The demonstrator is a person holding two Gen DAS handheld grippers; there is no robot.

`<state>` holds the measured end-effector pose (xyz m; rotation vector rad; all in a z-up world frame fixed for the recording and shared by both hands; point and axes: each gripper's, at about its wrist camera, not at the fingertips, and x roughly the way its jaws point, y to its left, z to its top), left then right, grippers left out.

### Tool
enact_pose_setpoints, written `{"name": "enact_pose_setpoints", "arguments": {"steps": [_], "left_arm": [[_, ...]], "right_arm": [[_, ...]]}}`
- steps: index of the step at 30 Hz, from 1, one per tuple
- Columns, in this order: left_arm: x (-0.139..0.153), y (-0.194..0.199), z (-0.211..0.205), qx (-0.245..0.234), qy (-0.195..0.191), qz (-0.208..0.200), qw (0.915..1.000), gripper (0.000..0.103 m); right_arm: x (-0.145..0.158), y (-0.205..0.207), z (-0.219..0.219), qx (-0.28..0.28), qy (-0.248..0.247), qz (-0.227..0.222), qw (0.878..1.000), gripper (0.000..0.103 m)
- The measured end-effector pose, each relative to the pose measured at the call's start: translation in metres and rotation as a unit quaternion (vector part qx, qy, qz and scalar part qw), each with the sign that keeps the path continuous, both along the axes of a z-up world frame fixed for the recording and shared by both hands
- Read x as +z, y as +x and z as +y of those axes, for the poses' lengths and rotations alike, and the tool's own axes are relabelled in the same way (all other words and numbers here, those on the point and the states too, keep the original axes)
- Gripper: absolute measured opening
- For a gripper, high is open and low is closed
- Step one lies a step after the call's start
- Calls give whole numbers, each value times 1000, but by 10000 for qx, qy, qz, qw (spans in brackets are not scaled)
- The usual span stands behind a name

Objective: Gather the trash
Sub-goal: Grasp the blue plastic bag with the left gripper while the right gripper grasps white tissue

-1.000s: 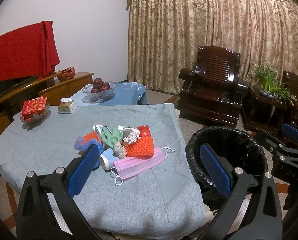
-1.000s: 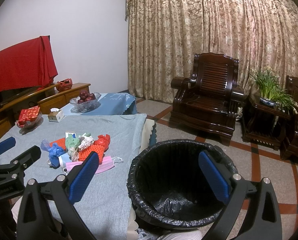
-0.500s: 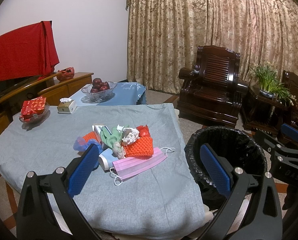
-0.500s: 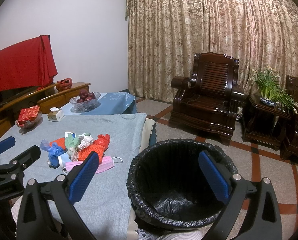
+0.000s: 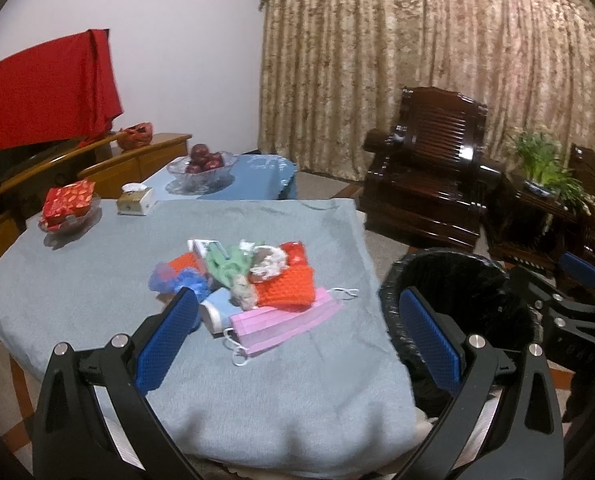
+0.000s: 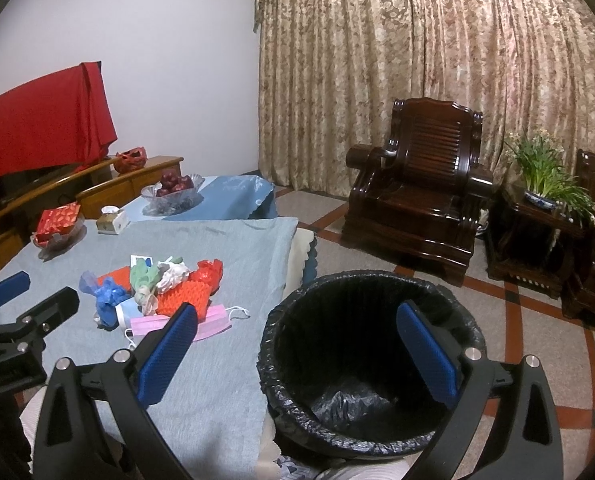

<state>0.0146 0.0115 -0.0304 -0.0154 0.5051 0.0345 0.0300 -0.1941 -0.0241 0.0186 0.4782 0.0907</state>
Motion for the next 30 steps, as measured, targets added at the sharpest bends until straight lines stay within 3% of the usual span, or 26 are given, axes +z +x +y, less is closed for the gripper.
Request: {"name": "enact_pose_setpoints", "arguments": {"steps": [14, 18, 24, 30], "left_arm": [[-29, 42, 114, 1205, 55, 162, 9926, 98], [-36, 62, 140, 1378, -121, 206, 9902, 98], [-57, 95, 157, 1457, -90, 328, 9887, 98], [-75, 119, 171, 1392, -173, 570, 9885, 81]], "right_arm": [[-29, 70, 71, 755, 144, 361, 9964, 97], [-41, 103, 98, 993, 214, 438, 9939, 91], [-61, 150, 142, 1257, 178, 553, 9904, 81], [-83, 181, 169, 1509, 202, 841, 9848, 65]]}}
